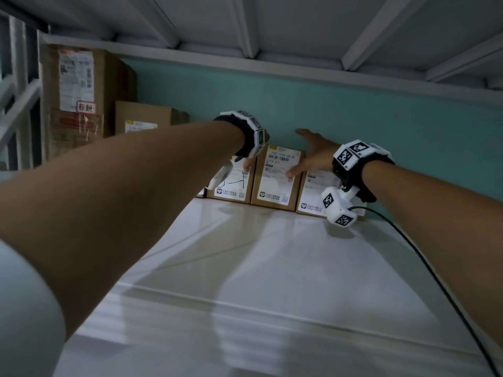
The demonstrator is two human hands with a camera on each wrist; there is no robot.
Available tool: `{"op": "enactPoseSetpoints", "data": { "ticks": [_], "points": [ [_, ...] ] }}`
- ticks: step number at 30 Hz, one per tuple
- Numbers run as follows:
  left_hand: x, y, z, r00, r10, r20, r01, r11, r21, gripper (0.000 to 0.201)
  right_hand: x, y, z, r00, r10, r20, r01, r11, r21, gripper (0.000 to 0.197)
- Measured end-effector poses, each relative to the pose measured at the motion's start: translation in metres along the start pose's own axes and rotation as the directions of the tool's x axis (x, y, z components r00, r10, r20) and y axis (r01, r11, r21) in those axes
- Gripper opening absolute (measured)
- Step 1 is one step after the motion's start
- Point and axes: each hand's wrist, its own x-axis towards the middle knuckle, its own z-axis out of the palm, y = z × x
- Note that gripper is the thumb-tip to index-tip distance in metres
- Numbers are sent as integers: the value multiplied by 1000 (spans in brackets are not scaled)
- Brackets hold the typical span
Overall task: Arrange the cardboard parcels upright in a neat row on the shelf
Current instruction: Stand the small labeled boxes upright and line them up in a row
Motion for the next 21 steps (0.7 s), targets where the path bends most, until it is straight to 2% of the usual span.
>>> {"op": "enactPoseSetpoints", "data": {
  "ticks": [1,3,5,7,10,11,12,14,15,17,19,20,21],
  "points": [
    [29,0,2,999,1,-51,-7,993,-120,112,-4,5,-8,1000,15,-1,-15,1000,27,117],
    [51,5,-3,996,0,-91,-20,975,-222,104,-10,19,-22,999,52,5,-52,998,40,117],
    [52,22,-8,986,0,-167,-49,955,-292,115,-15,38,-32,993,110,38,-109,994,-9,118],
    [59,41,-8,978,36,-207,-97,952,-291,130,-21,59,-35,979,183,86,-176,981,-84,121],
    [62,72,-5,977,71,-200,-124,957,-264,126,-33,84,-30,954,270,129,-256,960,-117,126],
    [69,80,-6,979,88,-182,-125,971,-203,124,-36,88,-26,950,284,129,-269,955,-122,133],
    [53,89,-7,972,97,-213,-128,982,-139,125,-36,92,-23,952,285,115,-270,954,-132,141],
    [19,102,-10,965,123,-233,-162,974,-157,145,-32,97,-17,959,274,68,-259,950,-174,149],
    [-2,107,-13,967,150,-208,-187,966,-176,147,-29,98,-16,963,263,50,-249,948,-196,145],
    [-33,114,-19,968,197,-153,-223,959,-176,122,-27,95,-14,971,236,21,-224,944,-242,130],
    [-26,118,-21,973,201,-110,-217,962,-164,98,-26,91,-14,974,227,2,-218,941,-259,107],
    [-19,119,-21,977,196,-89,-208,965,-159,95,-25,90,-13,972,237,6,-228,940,-253,95],
    [-17,120,-20,978,192,-81,-203,968,-148,96,-24,89,-14,968,250,19,-237,938,-253,93]
  ]
}}
